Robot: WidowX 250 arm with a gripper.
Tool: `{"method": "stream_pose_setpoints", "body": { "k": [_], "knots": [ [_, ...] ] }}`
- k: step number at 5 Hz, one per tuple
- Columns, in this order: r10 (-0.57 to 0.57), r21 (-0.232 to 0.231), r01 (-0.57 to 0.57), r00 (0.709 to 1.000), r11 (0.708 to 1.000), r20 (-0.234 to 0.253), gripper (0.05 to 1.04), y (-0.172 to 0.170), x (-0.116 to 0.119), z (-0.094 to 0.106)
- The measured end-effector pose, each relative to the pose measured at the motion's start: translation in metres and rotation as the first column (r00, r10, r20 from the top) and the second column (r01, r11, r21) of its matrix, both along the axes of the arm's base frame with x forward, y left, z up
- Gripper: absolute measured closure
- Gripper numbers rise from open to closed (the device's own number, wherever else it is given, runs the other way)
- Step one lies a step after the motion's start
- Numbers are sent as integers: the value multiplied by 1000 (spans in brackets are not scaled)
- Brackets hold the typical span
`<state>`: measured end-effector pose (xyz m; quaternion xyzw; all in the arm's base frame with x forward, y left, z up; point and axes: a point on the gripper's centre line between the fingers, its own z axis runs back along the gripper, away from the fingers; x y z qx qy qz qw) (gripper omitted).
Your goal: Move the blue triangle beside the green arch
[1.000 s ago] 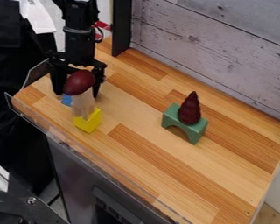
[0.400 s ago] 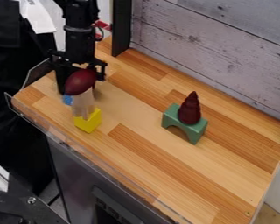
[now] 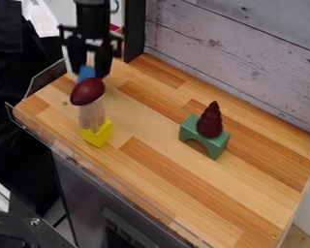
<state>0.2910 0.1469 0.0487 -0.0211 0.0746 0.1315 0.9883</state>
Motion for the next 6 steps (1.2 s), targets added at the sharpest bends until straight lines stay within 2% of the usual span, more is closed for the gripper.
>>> {"method": "stream_pose_setpoints", "body": {
  "k": [2,3,4,6],
  "knots": [
    [-56,8,56,998,998,25,533,-21,22,13],
    [-71,16,71,997,997,18,533,-33,23,7],
    [-91,28,91,996,995,-9,533,-46,17,-5],
    [-155,22,156,987,988,-36,533,-76,22,-31]
  ]
}}
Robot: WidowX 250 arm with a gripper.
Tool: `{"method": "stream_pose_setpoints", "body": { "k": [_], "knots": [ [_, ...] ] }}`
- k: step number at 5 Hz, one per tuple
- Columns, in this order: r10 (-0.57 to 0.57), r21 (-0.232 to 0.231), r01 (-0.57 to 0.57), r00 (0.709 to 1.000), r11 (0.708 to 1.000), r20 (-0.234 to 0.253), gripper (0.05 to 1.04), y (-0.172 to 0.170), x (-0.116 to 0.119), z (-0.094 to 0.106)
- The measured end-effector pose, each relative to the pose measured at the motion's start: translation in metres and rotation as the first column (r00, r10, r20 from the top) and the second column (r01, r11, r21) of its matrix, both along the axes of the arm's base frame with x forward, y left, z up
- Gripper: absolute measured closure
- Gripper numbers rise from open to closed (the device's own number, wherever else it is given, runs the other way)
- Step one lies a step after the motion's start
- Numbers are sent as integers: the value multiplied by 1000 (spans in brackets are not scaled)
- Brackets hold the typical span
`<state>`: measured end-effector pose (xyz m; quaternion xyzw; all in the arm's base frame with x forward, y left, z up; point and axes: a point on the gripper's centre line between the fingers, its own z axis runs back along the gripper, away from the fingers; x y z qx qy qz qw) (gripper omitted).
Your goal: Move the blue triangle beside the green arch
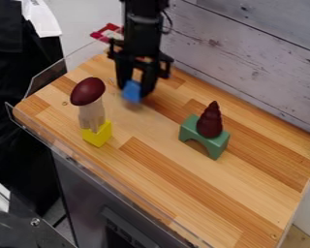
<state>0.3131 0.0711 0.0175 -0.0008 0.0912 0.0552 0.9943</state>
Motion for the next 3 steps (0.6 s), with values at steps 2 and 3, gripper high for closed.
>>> {"method": "stream_pose_setpoints", "body": {
  "k": [2,3],
  "knots": [
    [-23,27,23,999,999,-25,533,-16,6,-13],
    [-18,35,19,1000,999,-25,533,-18,7,-12]
  ]
}}
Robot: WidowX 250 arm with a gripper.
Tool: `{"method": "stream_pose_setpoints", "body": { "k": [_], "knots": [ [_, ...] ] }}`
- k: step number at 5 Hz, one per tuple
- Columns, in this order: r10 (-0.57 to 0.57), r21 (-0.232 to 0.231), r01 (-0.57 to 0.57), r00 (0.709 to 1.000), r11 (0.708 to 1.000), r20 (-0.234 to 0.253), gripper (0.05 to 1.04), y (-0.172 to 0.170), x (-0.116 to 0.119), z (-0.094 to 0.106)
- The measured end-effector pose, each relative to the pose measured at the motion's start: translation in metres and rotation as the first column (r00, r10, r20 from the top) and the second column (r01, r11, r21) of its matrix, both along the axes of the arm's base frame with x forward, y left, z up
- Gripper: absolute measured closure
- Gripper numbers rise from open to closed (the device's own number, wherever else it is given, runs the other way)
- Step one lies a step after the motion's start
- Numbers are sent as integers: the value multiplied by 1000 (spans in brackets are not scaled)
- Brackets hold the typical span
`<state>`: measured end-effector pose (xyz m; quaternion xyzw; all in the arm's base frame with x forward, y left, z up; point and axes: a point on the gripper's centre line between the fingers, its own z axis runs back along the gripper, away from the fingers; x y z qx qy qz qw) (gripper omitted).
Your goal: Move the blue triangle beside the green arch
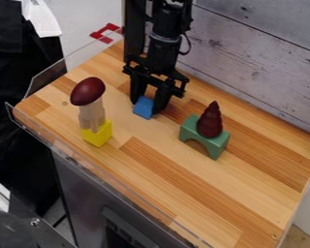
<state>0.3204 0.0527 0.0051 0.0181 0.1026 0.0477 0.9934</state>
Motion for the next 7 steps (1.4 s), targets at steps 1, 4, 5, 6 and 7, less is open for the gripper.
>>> {"method": "stream_pose_setpoints", "body": {
  "k": [1,4,5,6,7],
  "knots": [
    [15,12,-14,1000,1000,-14,475,-1,1,-1],
    [61,-5,-61,996,998,61,83,-2,-10,35],
    [53,11,-54,995,998,86,83,-1,-17,54],
    [46,-5,-46,994,999,99,83,-7,-27,73],
    [31,-15,-30,997,999,67,83,-9,-38,80]
  ]
}}
